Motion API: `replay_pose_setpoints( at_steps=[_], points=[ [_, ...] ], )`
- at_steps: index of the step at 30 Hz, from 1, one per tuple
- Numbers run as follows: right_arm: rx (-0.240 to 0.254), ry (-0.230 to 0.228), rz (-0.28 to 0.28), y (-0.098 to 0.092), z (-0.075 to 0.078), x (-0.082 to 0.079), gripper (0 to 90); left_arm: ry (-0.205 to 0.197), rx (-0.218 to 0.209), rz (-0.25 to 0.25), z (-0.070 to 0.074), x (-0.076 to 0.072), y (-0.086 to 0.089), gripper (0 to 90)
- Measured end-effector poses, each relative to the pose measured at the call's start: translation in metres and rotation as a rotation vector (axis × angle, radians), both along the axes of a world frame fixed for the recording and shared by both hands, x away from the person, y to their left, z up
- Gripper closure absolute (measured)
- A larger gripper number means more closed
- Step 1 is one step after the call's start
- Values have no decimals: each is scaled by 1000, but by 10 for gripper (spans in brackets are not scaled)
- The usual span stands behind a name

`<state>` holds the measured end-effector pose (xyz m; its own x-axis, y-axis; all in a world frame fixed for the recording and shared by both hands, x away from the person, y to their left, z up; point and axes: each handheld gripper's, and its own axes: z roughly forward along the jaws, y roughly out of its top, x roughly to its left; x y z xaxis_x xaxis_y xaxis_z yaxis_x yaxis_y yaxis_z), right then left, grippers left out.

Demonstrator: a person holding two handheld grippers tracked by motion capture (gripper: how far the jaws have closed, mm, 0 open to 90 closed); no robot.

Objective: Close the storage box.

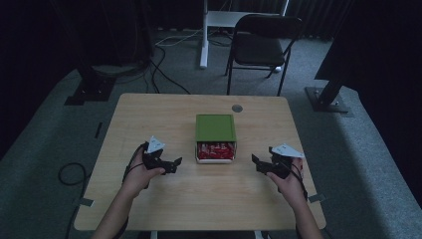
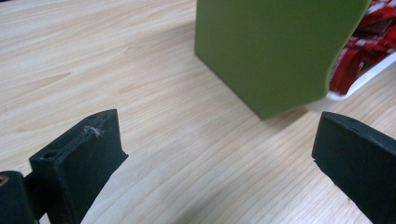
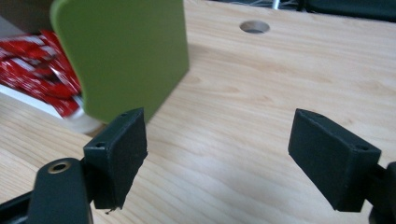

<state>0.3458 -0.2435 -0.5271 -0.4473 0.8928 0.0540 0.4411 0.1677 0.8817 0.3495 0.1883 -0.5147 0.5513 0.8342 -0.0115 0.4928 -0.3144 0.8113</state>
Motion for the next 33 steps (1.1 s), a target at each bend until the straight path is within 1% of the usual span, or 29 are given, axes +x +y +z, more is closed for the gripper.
replay_pose_setpoints(
  at_steps=[2, 5, 7, 12, 17, 18, 19, 21, 24, 29, 32, 33],
  points=[
    [-2, 3, -16, -4, -3, -2, 190, 1, 13, 7, -2, -2, 4, 25],
    [-6, 11, -38, -10, -7, -6, 209, 12, 12, 25, -6, -4, 10, 25],
    [-21, 21, -39, -12, -10, -8, 207, 19, 12, 36, -8, -6, 15, 25],
    [-17, 35, -53, -18, -16, -12, 207, 26, -2, 77, -13, -11, 31, 25],
    [-14, 53, -70, -22, -22, -14, 203, 32, -5, 107, -16, -16, 44, 25],
    [-14, 53, -70, -22, -22, -14, 203, 32, -5, 107, -16, -16, 44, 25],
    [-13, 55, -73, -23, -23, -14, 203, 35, -3, 125, -18, -19, 51, 25],
    [-8, 68, -84, -25, -26, -15, 202, 42, -3, 138, -20, -22, 56, 25],
    [-12, 75, -99, -27, -28, -16, 200, 46, 1, 156, -23, -26, 64, 25],
    [-12, 79, -119, -32, -30, -16, 198, 52, 4, 195, -27, -32, 77, 25],
    [-16, 84, -127, -34, -31, -17, 195, 58, -4, 218, -28, -35, 84, 25],
    [-19, 85, -131, -34, -32, -18, 195, 57, 1, 228, -28, -36, 87, 25]
  ],
)
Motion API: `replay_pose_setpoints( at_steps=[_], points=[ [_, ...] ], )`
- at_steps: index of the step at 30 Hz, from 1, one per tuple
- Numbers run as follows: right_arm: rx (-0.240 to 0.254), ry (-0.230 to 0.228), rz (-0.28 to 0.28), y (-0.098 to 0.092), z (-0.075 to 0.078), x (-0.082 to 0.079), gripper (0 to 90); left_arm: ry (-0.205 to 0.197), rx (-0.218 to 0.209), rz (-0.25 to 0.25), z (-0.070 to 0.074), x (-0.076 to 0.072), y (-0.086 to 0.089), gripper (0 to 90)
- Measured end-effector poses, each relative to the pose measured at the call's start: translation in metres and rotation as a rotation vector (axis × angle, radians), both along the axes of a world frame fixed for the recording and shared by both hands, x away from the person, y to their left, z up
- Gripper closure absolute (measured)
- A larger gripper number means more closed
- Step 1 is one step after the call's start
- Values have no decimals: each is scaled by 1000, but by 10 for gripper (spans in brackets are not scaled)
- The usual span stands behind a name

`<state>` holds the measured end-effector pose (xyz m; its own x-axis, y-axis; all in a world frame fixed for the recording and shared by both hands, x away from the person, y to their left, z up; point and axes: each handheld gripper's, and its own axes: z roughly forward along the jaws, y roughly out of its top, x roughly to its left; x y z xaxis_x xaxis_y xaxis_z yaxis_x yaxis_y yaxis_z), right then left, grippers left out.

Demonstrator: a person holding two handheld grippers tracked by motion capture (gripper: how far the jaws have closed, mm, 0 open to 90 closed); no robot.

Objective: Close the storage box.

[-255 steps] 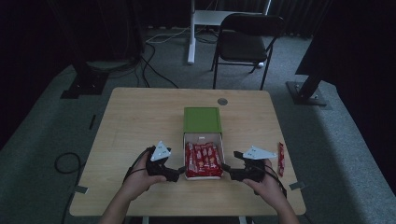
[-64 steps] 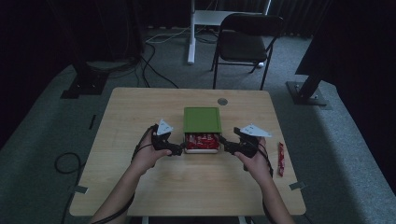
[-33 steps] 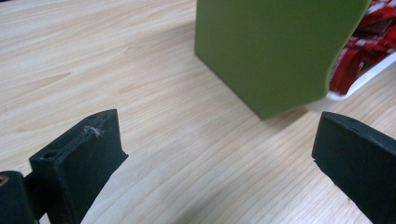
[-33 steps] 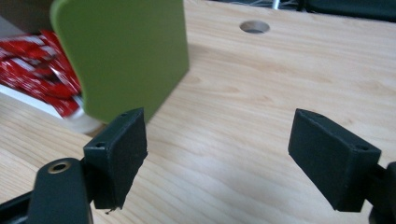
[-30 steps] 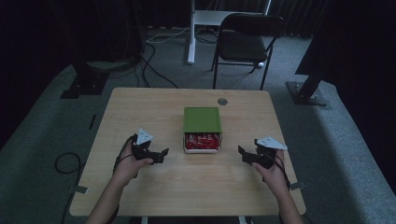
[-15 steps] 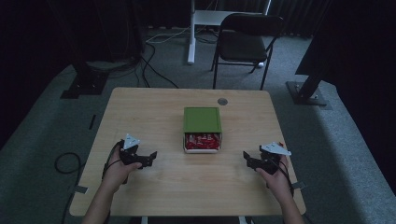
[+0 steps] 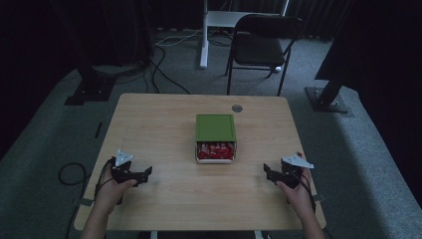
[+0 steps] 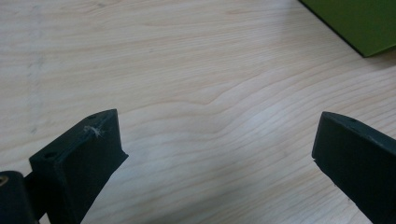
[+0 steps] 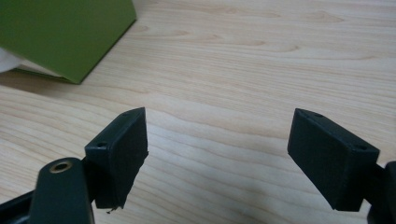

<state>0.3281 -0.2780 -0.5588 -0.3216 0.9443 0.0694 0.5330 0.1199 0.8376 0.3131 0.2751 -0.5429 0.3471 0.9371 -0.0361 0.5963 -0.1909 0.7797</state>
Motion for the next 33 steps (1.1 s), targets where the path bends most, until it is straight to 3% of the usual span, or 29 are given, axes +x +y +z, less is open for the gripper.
replay_pose_setpoints(
  at_steps=[7, 16, 19, 33],
  points=[
    [-8, 23, -18, -2, -5, 0, 196, 6, 21, 60, -2, -8, 15, 25],
    [-33, 39, -32, 0, -11, 2, 195, 35, 81, 162, -4, -17, 25, 25],
    [-38, 53, -35, 1, -13, 3, 195, 34, 74, 193, -6, -19, 28, 25],
    [-61, 90, -78, 2, -16, 5, 195, 62, 108, 239, -17, -23, 32, 25]
  ],
)
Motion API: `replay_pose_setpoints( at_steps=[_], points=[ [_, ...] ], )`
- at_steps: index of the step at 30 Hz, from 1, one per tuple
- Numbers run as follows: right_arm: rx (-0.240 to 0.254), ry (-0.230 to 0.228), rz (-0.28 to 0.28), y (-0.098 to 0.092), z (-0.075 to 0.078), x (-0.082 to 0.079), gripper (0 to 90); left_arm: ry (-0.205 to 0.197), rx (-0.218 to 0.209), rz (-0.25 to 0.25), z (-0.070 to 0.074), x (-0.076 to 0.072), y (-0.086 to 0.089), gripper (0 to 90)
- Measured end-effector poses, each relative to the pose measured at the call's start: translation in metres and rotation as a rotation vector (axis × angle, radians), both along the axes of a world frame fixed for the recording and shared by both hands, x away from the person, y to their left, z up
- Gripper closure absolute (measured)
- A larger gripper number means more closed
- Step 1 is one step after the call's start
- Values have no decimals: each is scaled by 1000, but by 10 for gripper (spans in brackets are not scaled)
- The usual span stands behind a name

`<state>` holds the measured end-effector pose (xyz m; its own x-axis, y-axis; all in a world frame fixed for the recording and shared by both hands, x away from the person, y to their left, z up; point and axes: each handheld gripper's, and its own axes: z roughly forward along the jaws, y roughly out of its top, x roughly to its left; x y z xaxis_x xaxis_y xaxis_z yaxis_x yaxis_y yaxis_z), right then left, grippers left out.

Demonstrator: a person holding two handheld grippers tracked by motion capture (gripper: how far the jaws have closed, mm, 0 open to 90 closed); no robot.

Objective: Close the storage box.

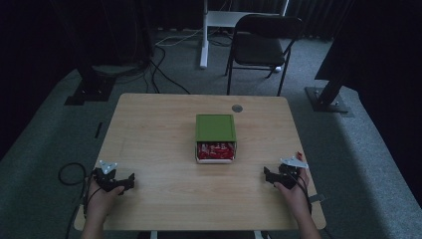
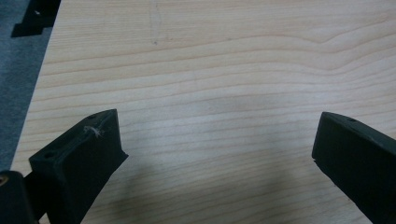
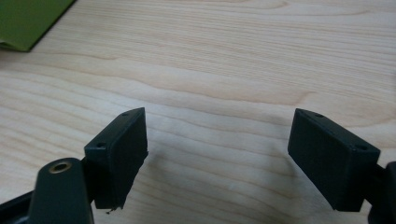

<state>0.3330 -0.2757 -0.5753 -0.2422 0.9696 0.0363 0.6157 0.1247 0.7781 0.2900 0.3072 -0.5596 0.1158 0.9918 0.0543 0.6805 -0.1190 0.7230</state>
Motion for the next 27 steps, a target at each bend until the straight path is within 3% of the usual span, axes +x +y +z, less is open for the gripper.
replay_pose_setpoints(
  at_steps=[11, 16, 19, 21, 27],
  points=[
    [-5, 33, -8, 0, -1, 2, 195, 32, 12, 10, -8, 1, -1, 25],
    [-3, 38, -19, -1, -1, 3, 190, 30, -3, 24, -9, 0, -1, 25],
    [-27, 44, 1, 2, -1, 3, 151, 34, -32, 36, -10, 1, -1, 25],
    [-40, 49, 26, 4, -2, 3, 128, 33, -32, 39, -10, 1, -1, 25],
    [-40, 50, 29, 4, -2, 3, 126, 32, -33, 45, -10, 0, -2, 24]
  ],
)
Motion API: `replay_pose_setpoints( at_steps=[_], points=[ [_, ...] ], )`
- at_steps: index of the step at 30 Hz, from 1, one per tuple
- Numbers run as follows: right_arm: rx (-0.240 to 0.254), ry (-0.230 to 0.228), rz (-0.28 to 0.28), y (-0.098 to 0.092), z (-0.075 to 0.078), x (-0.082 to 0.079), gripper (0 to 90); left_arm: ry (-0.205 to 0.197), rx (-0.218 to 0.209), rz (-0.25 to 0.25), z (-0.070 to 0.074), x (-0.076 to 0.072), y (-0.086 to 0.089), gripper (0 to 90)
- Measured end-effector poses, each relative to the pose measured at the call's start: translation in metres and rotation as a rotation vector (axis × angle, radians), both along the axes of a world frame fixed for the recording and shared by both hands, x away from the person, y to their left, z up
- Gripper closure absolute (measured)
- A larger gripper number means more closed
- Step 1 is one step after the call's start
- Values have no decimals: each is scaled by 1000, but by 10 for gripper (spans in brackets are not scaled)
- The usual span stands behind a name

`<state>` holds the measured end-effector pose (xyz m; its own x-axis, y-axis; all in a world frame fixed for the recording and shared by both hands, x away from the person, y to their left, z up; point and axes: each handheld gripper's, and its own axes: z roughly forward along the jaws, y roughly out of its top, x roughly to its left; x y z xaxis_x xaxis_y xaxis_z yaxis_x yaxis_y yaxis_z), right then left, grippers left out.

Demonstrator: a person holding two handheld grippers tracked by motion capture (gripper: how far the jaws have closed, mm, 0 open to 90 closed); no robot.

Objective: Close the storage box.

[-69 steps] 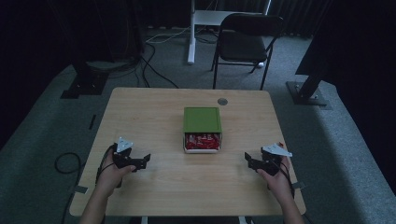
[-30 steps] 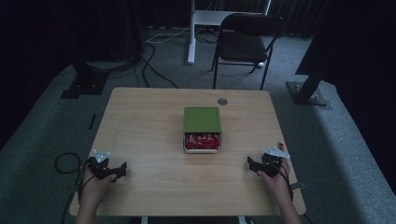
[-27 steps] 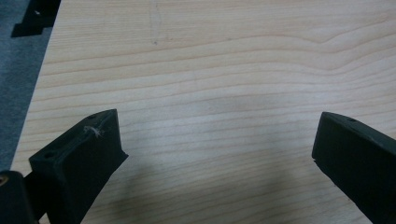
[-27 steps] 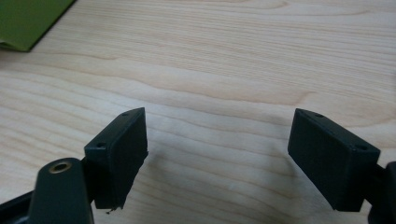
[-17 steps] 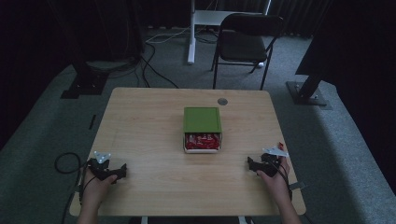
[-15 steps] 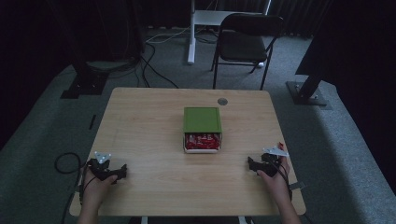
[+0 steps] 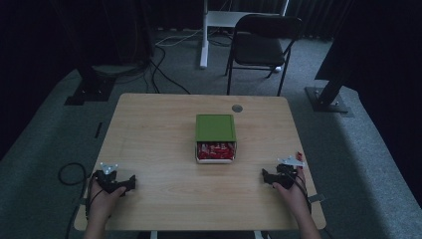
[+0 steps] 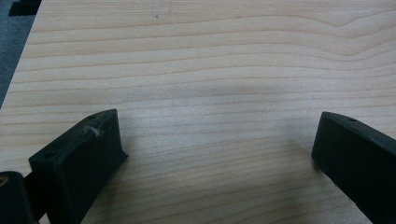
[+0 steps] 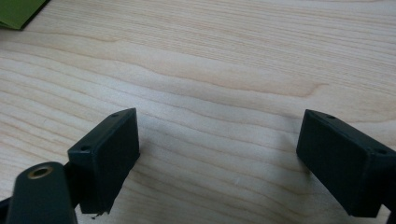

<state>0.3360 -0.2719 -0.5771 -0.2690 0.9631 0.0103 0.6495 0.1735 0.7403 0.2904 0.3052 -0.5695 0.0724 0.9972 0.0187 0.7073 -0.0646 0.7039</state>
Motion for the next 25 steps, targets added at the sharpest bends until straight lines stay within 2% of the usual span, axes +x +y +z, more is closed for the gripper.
replay_pose_setpoints(
  at_steps=[25],
  points=[
    [0, 2, 15, 1, 0, 0, 116, -1, -3, 22, 0, -1, -2, 24]
  ],
)
